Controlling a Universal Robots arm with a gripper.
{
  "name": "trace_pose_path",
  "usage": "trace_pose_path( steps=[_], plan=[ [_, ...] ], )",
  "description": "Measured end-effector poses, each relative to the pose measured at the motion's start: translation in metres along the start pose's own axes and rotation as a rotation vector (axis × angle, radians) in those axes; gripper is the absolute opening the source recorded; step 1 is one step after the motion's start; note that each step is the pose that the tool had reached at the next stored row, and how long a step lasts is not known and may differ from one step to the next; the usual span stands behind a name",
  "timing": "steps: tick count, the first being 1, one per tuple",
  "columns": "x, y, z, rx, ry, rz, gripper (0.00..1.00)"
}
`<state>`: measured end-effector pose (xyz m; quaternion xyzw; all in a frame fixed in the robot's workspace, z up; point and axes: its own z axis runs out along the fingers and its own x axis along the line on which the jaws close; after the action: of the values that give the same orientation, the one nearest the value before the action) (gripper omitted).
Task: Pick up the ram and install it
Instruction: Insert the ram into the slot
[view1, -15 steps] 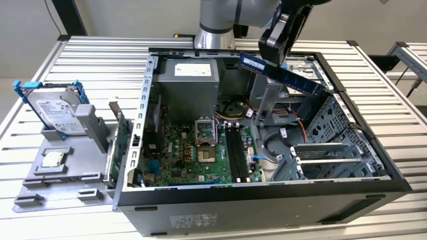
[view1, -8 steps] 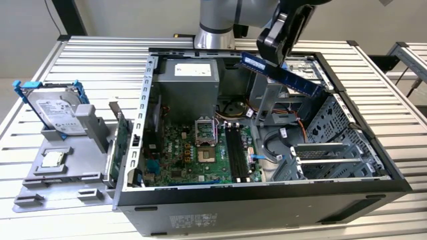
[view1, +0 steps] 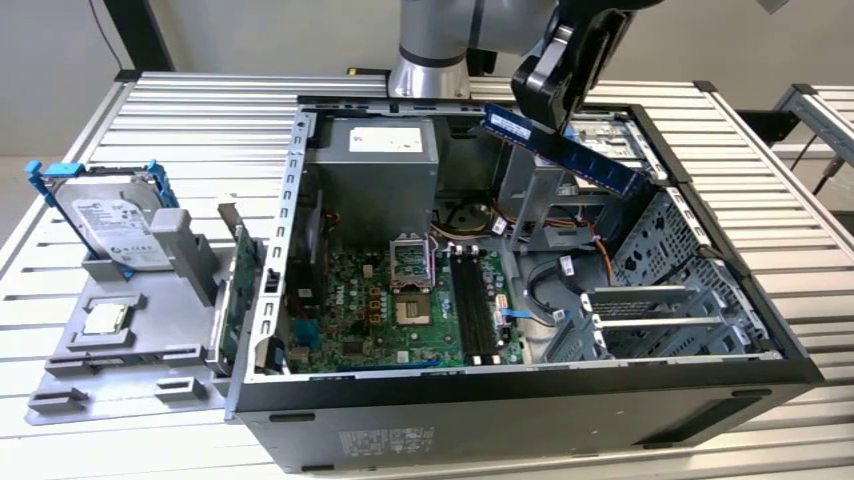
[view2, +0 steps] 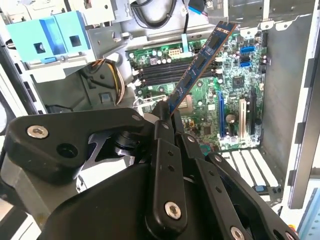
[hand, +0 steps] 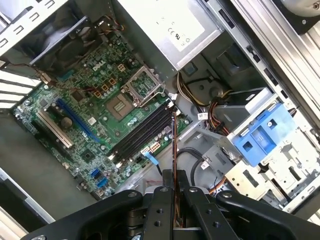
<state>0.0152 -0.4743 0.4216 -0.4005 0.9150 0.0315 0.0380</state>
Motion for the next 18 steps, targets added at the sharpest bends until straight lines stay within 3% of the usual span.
trace_pose_path(
  steps=[18],
  plan=[
    [0.0000,0.0000,0.0000,0.0024,-0.0007,0.026,0.00]
  ],
)
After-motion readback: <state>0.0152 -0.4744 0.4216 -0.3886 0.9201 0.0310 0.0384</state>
